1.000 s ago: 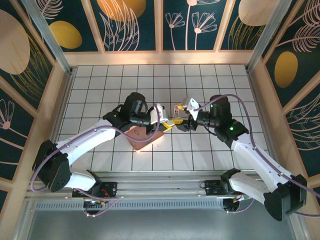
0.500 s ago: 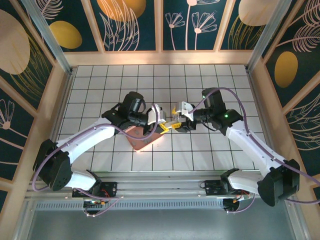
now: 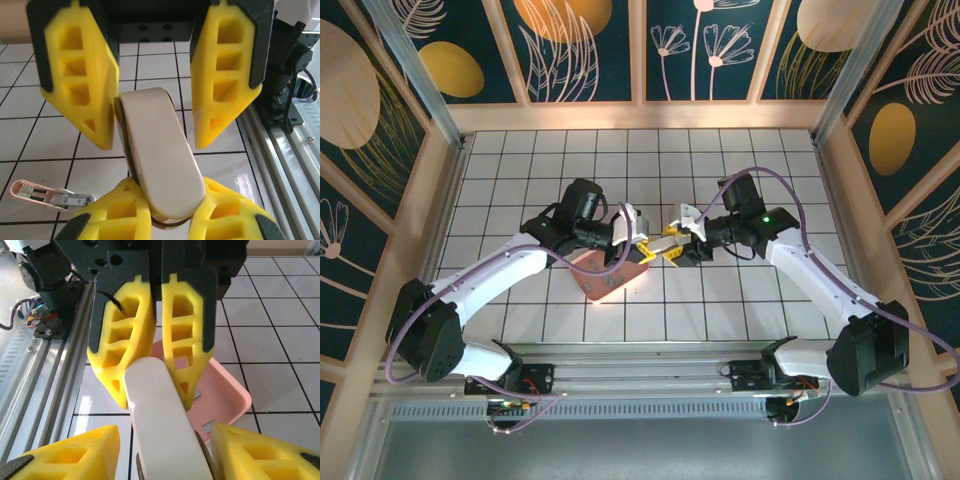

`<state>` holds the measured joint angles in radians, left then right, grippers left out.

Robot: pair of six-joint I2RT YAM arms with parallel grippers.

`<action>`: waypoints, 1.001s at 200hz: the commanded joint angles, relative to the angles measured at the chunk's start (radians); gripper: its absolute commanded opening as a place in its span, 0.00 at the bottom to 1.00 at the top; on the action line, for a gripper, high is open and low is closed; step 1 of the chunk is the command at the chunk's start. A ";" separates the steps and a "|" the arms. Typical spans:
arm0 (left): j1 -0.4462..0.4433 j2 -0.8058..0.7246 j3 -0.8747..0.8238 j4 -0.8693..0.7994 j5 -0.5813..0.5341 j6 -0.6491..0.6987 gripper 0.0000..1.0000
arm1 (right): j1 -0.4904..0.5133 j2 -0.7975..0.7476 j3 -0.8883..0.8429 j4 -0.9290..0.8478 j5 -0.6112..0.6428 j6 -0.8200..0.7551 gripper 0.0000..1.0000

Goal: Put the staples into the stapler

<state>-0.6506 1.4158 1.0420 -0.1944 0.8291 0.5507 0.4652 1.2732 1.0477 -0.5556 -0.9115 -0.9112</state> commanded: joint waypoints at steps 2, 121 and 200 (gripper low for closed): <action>0.004 -0.002 0.032 -0.002 0.041 0.024 0.00 | -0.005 0.015 0.045 -0.047 -0.050 -0.014 0.42; 0.028 -0.117 -0.211 0.415 0.069 -0.231 0.59 | -0.098 -0.110 -0.195 0.434 -0.311 0.256 0.07; 0.028 -0.102 -0.239 0.586 0.140 -0.344 0.54 | -0.089 -0.092 -0.239 0.535 -0.325 0.326 0.07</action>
<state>-0.6281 1.3117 0.7956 0.3122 0.9115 0.2558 0.3737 1.1835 0.8242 -0.0849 -1.1988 -0.6212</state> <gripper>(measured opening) 0.544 0.267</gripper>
